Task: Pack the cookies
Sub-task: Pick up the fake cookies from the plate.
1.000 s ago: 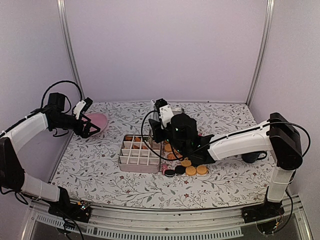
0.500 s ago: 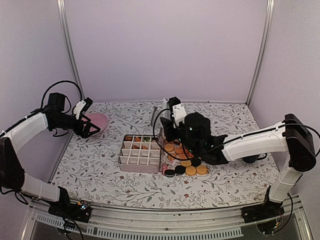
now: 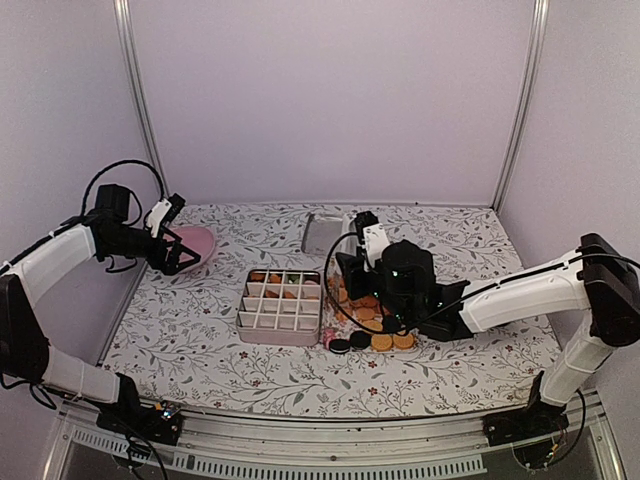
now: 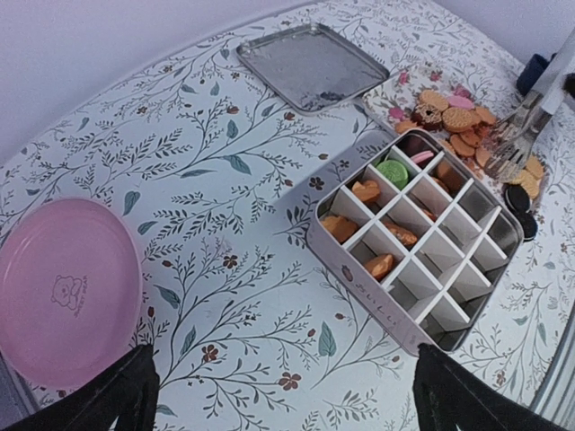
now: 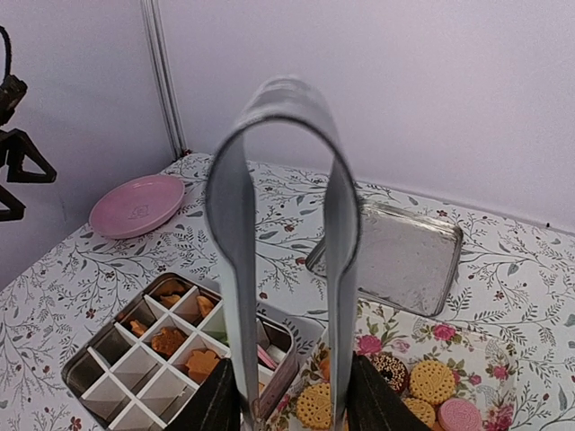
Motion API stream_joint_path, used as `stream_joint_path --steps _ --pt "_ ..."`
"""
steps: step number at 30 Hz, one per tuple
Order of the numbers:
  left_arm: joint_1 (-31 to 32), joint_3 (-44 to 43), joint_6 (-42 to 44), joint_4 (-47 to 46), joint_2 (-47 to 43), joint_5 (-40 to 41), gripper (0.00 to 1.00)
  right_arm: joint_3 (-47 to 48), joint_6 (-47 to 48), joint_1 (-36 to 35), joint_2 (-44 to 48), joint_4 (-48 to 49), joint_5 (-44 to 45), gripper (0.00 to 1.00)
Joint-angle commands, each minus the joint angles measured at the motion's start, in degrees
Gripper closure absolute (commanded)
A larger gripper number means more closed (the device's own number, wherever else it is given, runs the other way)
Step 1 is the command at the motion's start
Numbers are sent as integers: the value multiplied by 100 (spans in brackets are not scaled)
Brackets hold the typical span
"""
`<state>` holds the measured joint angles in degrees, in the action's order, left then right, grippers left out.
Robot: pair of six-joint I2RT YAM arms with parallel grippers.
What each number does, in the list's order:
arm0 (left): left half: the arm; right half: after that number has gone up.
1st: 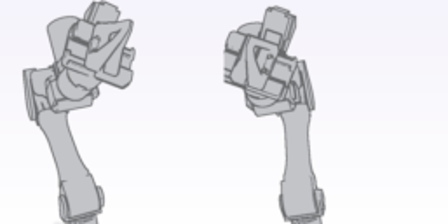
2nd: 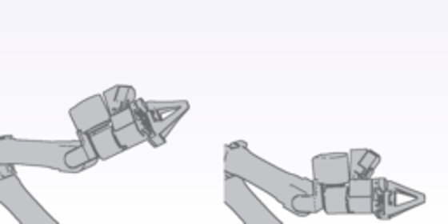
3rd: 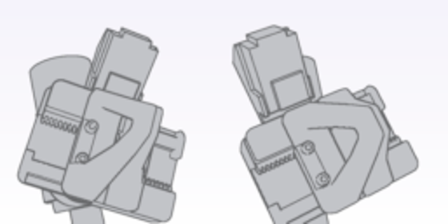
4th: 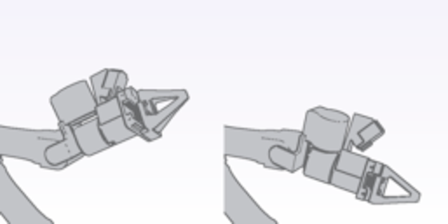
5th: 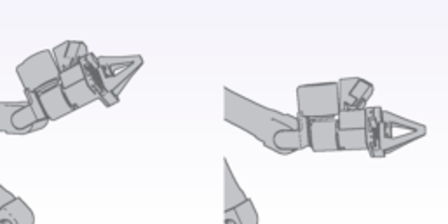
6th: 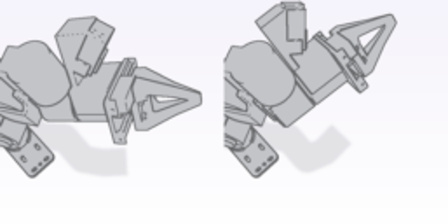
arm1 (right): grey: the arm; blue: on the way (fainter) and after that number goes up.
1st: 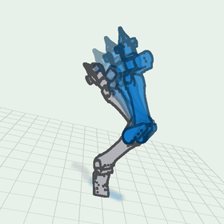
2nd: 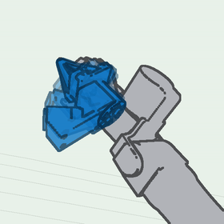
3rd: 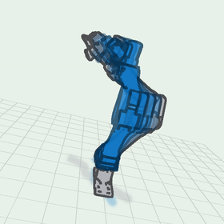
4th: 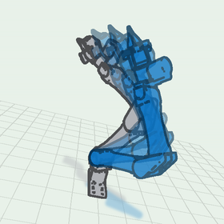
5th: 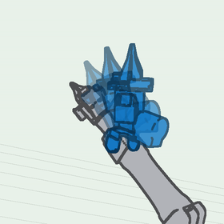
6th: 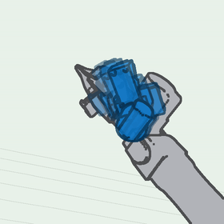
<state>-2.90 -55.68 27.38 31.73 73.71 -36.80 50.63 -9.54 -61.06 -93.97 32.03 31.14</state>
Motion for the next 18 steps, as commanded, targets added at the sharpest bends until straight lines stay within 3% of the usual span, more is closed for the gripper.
stream_joint_path --steps 1,18 --pt "-29 -147 -36 40 -50 -60 1 160 -104 24 -185 156 11 59" --pt "-27 -116 -15 16 -7 -56 1 228 389 26 -720 436 278 57"
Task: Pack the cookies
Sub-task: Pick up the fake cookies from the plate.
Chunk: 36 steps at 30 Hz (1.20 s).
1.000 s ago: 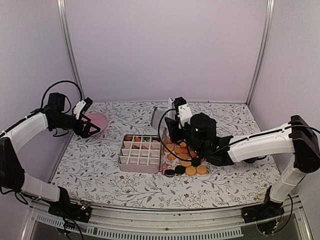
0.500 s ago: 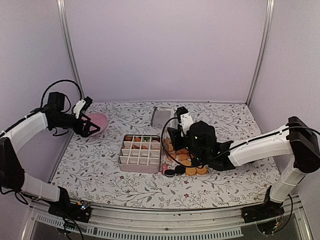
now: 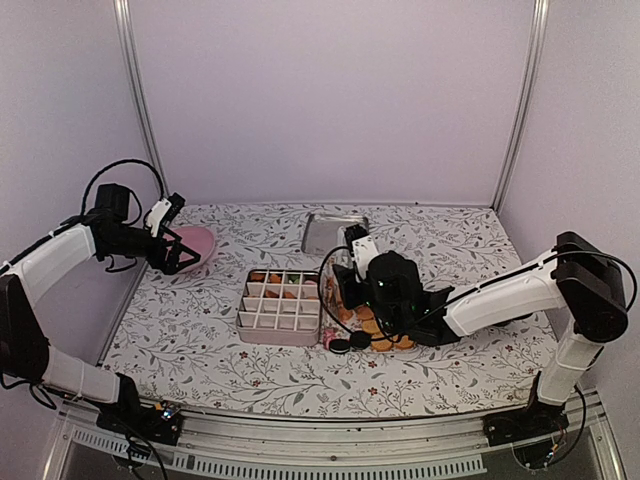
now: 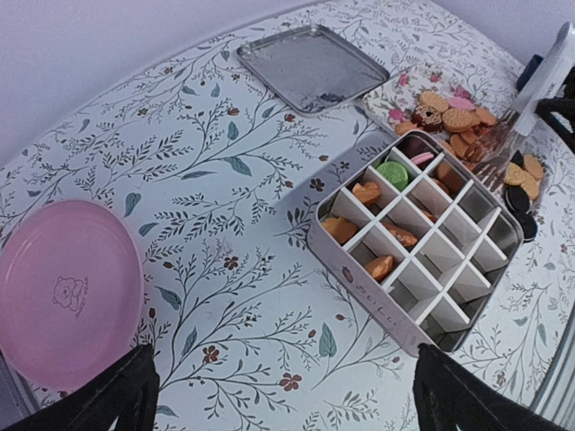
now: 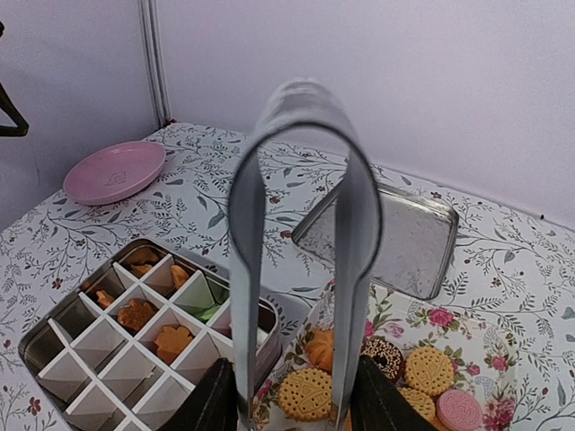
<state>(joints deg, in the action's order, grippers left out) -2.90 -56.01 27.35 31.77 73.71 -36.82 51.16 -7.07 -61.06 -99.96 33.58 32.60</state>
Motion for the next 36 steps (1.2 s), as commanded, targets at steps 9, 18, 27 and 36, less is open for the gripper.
stream_joint_path --steps 9,18,27,36 --pt "-27 -42 16 -41 38 -36 1 337 55 -22 -363 272 -279 59" --pt "-27 -16 28 -48 16 -54 1 379 109 -222 -255 188 -194 61" --pt "-27 11 16 -41 -67 -29 1 192 39 -220 -97 127 83 68" --pt "-27 30 19 -30 -58 -3 1 507 504 -217 644 147 44 76"
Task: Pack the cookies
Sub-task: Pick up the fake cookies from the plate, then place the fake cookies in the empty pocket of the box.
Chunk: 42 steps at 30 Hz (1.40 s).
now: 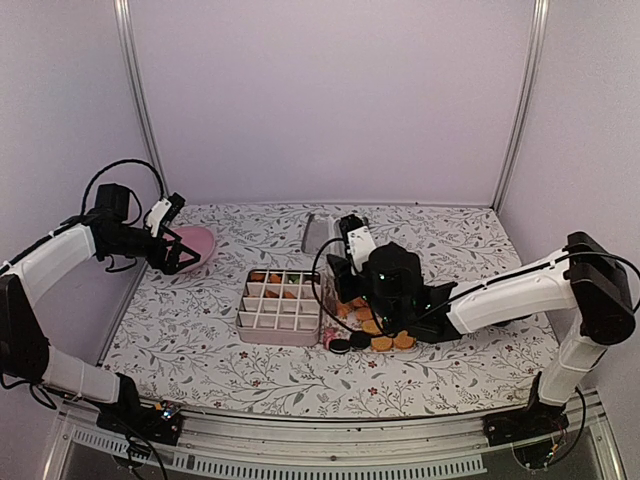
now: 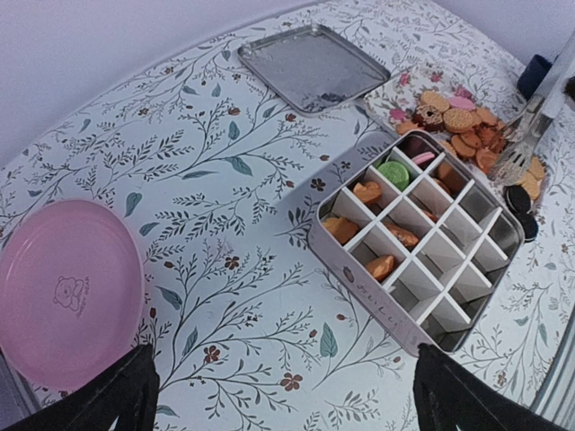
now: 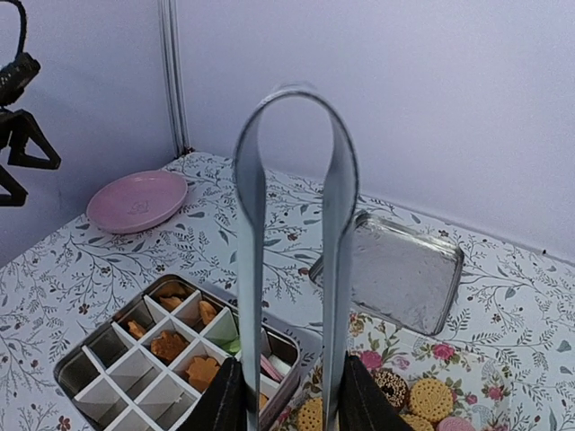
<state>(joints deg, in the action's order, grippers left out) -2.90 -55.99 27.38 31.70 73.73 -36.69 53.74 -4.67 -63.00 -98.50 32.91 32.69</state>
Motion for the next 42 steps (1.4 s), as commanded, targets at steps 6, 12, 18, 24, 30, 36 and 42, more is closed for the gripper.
stream_joint_path --steps 6,12,18,24,30,36,42 --pt "-32 52 15 -32 -35 5 1 913 335 -79 312 268 -511 75" --pt "-35 79 10 -33 -48 -7 1 2196 346 -207 -737 242 -1230 75" --pt "-36 71 17 -15 -62 -17 1 3206 157 -252 -1741 45 -1907 74" --pt "-40 44 22 -15 -53 -34 1 3651 -130 -265 -2263 -35 -2270 72" --pt "-36 74 72 -19 -61 -5 1 3697 -218 -267 -2405 -89 -2330 67" --pt "-37 105 32 -67 -60 -30 1 3714 -253 -271 -2439 -107 -2394 60" --pt "-37 110 32 -67 -95 -16 1 3714 -216 -270 -2398 -108 -2381 59"
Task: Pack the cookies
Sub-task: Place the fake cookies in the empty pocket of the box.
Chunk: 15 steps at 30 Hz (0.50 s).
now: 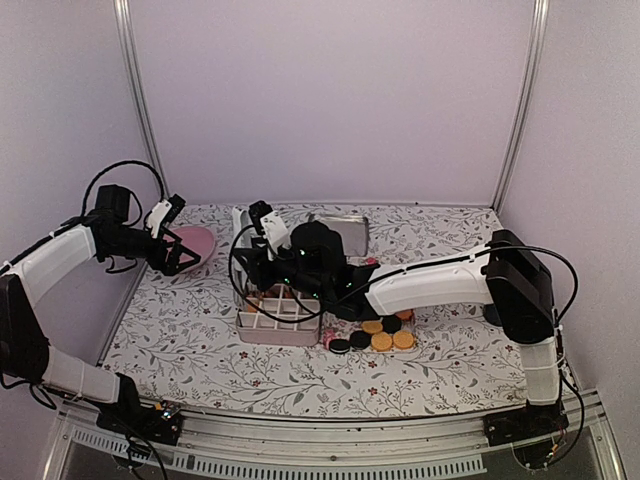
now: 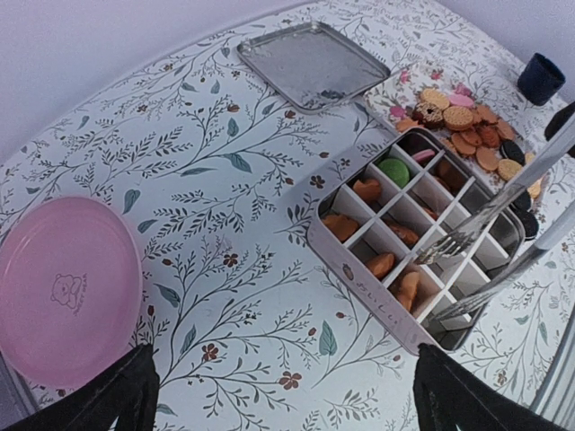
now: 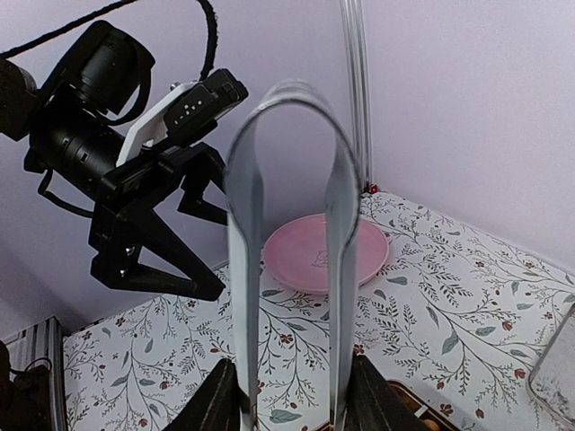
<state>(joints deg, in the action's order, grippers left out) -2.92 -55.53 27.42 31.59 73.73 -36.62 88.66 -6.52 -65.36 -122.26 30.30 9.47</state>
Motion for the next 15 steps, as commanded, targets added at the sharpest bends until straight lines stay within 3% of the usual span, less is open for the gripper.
stream_joint_path --steps 1,10,15 --pt "-34 68 27 -57 -103 -23 1 217 -18 -32 -15 151 -55 59" --pt "-33 90 20 -73 -114 -12 1 7 164 -30 366 225 258 61" --pt "-33 86 24 -74 -92 1 1 -779 317 82 1218 298 673 62"
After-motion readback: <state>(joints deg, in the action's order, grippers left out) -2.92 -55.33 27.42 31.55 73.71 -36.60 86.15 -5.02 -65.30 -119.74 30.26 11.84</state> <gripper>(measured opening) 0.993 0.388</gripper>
